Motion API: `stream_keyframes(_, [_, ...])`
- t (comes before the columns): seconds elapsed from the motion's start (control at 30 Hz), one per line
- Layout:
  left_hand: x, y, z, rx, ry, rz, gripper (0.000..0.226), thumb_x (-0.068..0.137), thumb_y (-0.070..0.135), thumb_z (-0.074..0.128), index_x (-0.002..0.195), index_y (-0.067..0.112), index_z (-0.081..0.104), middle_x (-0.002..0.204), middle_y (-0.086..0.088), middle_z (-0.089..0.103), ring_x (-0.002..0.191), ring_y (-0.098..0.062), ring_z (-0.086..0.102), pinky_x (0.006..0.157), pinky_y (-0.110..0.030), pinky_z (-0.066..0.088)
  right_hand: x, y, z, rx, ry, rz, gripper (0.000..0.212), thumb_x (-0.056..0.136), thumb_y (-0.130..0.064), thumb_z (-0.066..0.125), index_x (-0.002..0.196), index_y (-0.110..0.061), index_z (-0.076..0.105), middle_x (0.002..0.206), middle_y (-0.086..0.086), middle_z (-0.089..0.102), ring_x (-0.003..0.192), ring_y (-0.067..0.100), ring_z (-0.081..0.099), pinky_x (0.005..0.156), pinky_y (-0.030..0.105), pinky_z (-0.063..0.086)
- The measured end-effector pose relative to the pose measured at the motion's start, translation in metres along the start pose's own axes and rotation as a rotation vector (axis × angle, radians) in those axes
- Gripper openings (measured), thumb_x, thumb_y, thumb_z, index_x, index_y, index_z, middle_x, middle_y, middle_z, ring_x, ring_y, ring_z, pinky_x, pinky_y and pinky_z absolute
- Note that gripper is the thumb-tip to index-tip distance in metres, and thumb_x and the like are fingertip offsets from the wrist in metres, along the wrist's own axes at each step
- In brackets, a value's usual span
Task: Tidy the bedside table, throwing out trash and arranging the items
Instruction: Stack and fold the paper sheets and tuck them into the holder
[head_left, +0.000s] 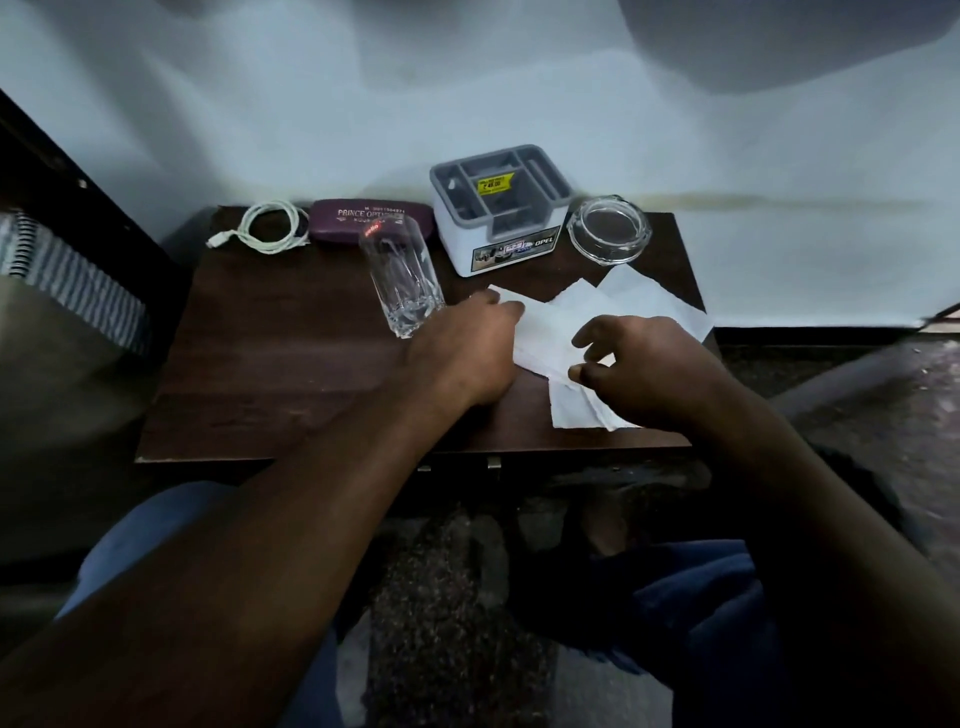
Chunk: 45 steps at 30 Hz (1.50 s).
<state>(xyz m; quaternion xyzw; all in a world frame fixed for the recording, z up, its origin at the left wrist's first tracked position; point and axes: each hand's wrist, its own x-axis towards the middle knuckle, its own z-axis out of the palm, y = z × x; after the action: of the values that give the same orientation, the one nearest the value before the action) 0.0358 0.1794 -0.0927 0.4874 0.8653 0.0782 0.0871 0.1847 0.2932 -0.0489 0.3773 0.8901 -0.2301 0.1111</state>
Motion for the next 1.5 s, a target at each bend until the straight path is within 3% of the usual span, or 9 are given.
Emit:
stream_keyframes(0.2, [0.006,0.002,0.003,0.084,0.043,0.061,0.039,0.088,0.013,0.061,0.121,0.032,0.069,0.127,-0.001,0.066,0.112,-0.033,0.068,0.081,-0.044,0.059,-0.002,0.006,0.002,-0.023,-0.093,0.02,0.046,0.093,-0.043,0.077,0.133,-0.027,0.065,0.124,-0.006,0.073,0.116,0.017,0.064,0.1,0.038,0.054])
stream_keyframes(0.4, [0.007,0.005,0.003,0.128,0.13,0.078,0.019,0.088,0.015,0.061,0.1,0.026,0.072,0.103,-0.002,0.068,0.089,-0.035,0.07,0.061,-0.037,0.044,-0.004,0.003,0.001,-0.003,-0.099,0.008,0.045,0.092,-0.047,0.077,0.131,-0.028,0.065,0.115,-0.008,0.075,0.115,0.016,0.065,0.1,0.04,0.054])
stream_keyframes(0.7, [0.005,0.004,-0.007,-0.044,0.233,0.215,0.015,0.089,0.025,0.067,0.101,0.032,0.071,0.129,0.015,0.06,0.089,-0.028,0.069,0.063,-0.032,0.048,-0.002,-0.002,0.013,0.046,0.163,-0.07,0.05,0.085,-0.048,0.081,0.124,-0.021,0.068,0.121,0.005,0.066,0.113,0.027,0.061,0.094,0.043,0.053])
stream_keyframes(0.8, [0.003,0.005,-0.012,-0.175,0.243,0.241,0.014,0.09,0.03,0.067,0.104,0.033,0.071,0.135,0.015,0.056,0.101,-0.025,0.07,0.073,-0.038,0.056,0.0,-0.006,0.019,0.066,0.241,-0.103,0.034,0.086,-0.039,0.079,0.112,-0.02,0.068,0.113,0.006,0.067,0.107,0.031,0.062,0.087,0.043,0.053])
stream_keyframes(0.9, [0.002,0.007,-0.014,-0.397,0.283,0.152,0.024,0.088,0.028,0.073,0.111,0.035,0.07,0.138,0.015,0.053,0.109,-0.018,0.066,0.087,-0.041,0.057,0.003,-0.008,0.02,0.098,0.353,-0.061,0.012,0.086,-0.027,0.066,0.096,-0.022,0.068,0.094,0.005,0.073,0.091,0.032,0.065,0.075,0.04,0.053])
stream_keyframes(1.0, [0.0,0.016,-0.013,-0.611,0.348,-0.107,0.056,0.083,0.03,0.081,0.134,0.033,0.059,0.139,0.005,0.05,0.112,-0.016,0.062,0.095,-0.037,0.054,0.004,-0.006,0.014,0.223,0.397,0.013,0.009,0.082,-0.02,0.066,0.084,-0.028,0.064,0.085,-0.002,0.072,0.082,0.023,0.064,0.069,0.031,0.041])
stream_keyframes(1.2, [-0.001,0.027,-0.002,-0.981,0.006,-0.486,0.083,0.079,0.031,0.085,0.149,0.024,0.041,0.139,-0.01,0.054,0.12,-0.031,0.062,0.1,-0.05,0.055,0.003,0.002,0.007,0.354,0.454,0.095,0.023,0.083,-0.032,0.082,0.101,-0.023,0.072,0.095,-0.002,0.074,0.088,0.019,0.068,0.081,0.035,0.054])
stream_keyframes(1.4, [-0.004,0.029,-0.002,-0.69,-0.041,-0.404,0.072,0.08,0.035,0.081,0.144,0.027,0.048,0.14,-0.009,0.052,0.123,-0.028,0.058,0.103,-0.036,0.048,0.006,0.01,0.009,0.372,0.407,0.17,0.02,0.084,-0.017,0.074,0.103,-0.022,0.07,0.094,0.001,0.072,0.095,0.022,0.067,0.076,0.029,0.047])
stream_keyframes(1.5, [-0.004,0.031,-0.001,-0.794,-0.085,-0.422,0.052,0.082,0.032,0.081,0.129,0.022,0.06,0.124,-0.008,0.065,0.109,-0.029,0.067,0.094,-0.045,0.058,0.004,0.013,0.011,0.373,0.385,0.177,0.031,0.081,-0.02,0.081,0.109,-0.02,0.071,0.095,0.001,0.073,0.095,0.021,0.068,0.077,0.03,0.05])
